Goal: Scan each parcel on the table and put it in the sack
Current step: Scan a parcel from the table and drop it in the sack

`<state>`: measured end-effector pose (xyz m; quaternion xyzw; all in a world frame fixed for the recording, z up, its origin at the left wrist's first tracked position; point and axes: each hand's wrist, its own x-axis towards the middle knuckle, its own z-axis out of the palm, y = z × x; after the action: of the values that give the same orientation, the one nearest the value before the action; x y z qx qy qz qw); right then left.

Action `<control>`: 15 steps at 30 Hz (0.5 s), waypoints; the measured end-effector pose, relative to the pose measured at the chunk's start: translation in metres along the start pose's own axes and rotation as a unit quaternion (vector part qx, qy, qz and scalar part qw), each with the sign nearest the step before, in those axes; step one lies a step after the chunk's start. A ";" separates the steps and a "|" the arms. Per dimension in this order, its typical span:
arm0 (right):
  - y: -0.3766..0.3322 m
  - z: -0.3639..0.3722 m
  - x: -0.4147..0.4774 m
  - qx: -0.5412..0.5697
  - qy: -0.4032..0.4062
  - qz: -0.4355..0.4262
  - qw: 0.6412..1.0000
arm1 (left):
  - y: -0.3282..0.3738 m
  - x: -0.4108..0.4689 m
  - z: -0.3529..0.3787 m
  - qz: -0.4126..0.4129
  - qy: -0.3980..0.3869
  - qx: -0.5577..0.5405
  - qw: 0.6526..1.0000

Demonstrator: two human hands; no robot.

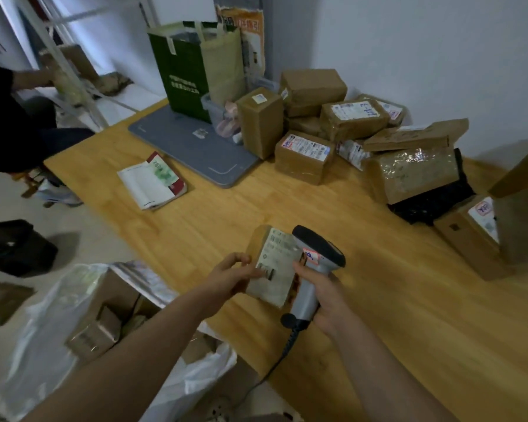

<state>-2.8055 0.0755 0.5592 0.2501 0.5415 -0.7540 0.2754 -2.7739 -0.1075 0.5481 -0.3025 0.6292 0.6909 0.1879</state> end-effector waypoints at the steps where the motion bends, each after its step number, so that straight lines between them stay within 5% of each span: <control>1: 0.000 0.002 -0.003 -0.008 -0.010 -0.010 1.000 | 0.001 -0.007 -0.006 0.003 -0.004 0.008 1.000; 8: 0.001 0.043 -0.049 -0.180 -0.057 -0.126 0.974 | 0.008 -0.037 -0.059 0.111 0.113 0.006 0.987; 15: 0.013 0.075 -0.093 -0.209 -0.157 -0.109 0.959 | -0.009 -0.058 -0.101 0.162 0.189 -0.011 0.968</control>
<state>-2.7354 0.0136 0.6343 0.0053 0.6609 -0.6793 0.3189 -2.7068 -0.1988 0.5766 -0.3236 0.6864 0.6492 -0.0523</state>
